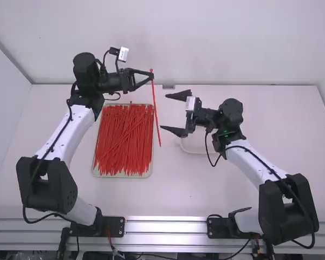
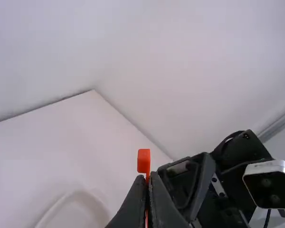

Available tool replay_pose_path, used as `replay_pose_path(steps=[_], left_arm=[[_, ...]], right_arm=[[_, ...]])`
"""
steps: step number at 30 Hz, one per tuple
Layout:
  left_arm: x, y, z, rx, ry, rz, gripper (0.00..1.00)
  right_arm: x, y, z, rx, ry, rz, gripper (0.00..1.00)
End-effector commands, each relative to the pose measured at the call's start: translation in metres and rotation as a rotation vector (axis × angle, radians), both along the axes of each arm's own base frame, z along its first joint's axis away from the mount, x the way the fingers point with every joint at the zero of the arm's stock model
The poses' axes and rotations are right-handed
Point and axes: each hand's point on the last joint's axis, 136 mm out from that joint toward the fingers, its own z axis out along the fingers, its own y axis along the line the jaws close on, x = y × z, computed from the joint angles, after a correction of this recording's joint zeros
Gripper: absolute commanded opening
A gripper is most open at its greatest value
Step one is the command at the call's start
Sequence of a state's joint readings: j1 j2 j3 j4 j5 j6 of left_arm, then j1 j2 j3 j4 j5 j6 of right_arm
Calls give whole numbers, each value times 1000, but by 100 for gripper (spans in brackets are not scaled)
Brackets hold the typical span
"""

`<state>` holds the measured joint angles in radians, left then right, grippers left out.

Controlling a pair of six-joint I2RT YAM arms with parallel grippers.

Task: Fasten the cable tie

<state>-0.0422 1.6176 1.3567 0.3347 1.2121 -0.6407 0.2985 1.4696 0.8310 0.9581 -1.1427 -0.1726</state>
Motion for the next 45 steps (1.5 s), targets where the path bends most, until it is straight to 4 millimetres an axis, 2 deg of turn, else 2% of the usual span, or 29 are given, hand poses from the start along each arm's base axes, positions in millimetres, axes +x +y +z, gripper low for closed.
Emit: replay_pose_path(steps=[1,6,9,11,14,20,26,31,37,45], left_arm=[[6,1,-2,-5,32,1,2],[10,0,-12,-7,71,-8,2],[5,-3,-18,-16,111,-63,2],[4,-3,-21,-17,120,-81,2],[11,-4,-34,-41,239,-82,2],[13,-5,-44,-76,409,-78,2],[9,-10,-53,-84,525,-85,2],[2,-22,-59,-76,572,-109,2],[-1,-34,-55,-73,554,-129,2],[2,-35,-56,-80,580,-106,2]], right_arm=[[-4,-5,9,-16,-156,36,100],[-26,-15,1,-50,-398,167,100],[-34,-25,-3,-58,-507,226,100],[-36,-29,-4,-60,-536,236,100],[-34,-37,-6,-64,-590,235,100],[-32,-41,-6,-65,-686,216,100],[-36,-41,-21,-56,-934,197,100],[-46,-35,-37,-37,-1120,200,100],[-51,-16,-42,-32,-1137,188,100],[-70,-1,-42,15,-1176,256,100]])
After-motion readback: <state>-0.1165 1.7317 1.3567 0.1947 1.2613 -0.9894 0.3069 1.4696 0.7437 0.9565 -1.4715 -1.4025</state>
